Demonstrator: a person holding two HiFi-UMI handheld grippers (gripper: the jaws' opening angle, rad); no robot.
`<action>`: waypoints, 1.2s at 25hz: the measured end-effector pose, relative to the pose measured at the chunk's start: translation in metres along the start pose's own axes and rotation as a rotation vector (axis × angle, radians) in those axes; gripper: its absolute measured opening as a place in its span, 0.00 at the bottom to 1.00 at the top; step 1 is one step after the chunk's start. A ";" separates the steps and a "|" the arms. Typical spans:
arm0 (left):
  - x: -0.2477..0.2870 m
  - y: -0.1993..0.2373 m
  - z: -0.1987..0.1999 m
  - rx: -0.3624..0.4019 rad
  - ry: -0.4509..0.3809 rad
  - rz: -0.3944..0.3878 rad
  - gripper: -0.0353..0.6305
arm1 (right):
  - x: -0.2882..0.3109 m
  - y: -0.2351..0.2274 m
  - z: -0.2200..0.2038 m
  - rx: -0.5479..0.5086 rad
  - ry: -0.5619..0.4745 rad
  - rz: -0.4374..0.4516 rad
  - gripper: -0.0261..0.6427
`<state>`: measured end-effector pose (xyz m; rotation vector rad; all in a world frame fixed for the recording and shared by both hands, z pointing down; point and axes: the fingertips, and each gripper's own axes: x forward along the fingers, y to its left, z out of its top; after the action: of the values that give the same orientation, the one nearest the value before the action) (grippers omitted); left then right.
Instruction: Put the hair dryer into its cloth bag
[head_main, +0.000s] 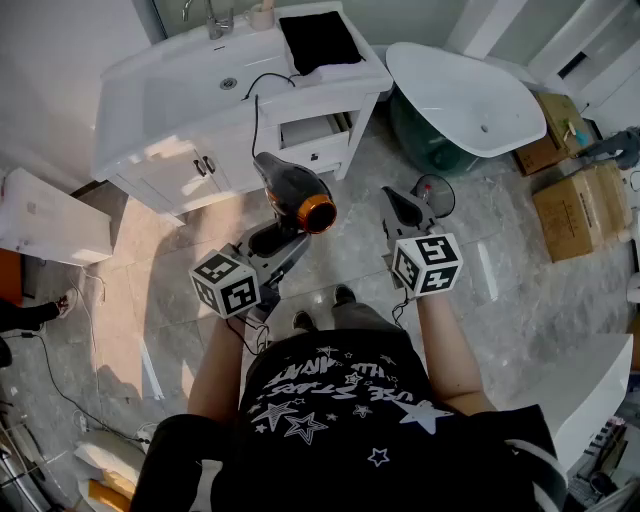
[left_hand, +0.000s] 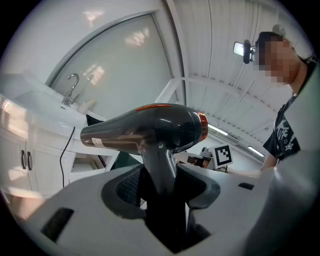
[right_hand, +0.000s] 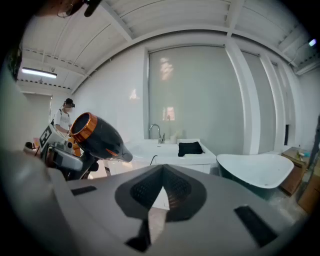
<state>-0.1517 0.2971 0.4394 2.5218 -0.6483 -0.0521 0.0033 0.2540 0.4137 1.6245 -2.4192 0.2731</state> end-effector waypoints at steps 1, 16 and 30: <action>-0.001 0.000 0.001 -0.001 -0.001 0.002 0.36 | 0.001 0.001 0.000 0.001 0.002 0.003 0.04; -0.003 -0.003 -0.012 -0.020 0.019 -0.047 0.36 | -0.016 0.012 -0.024 0.049 0.025 -0.004 0.05; 0.055 0.025 0.021 0.004 0.031 -0.022 0.36 | 0.049 -0.065 -0.005 0.060 -0.031 -0.008 0.05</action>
<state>-0.1175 0.2433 0.4384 2.5288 -0.6089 -0.0198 0.0460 0.1871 0.4345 1.6749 -2.4492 0.3242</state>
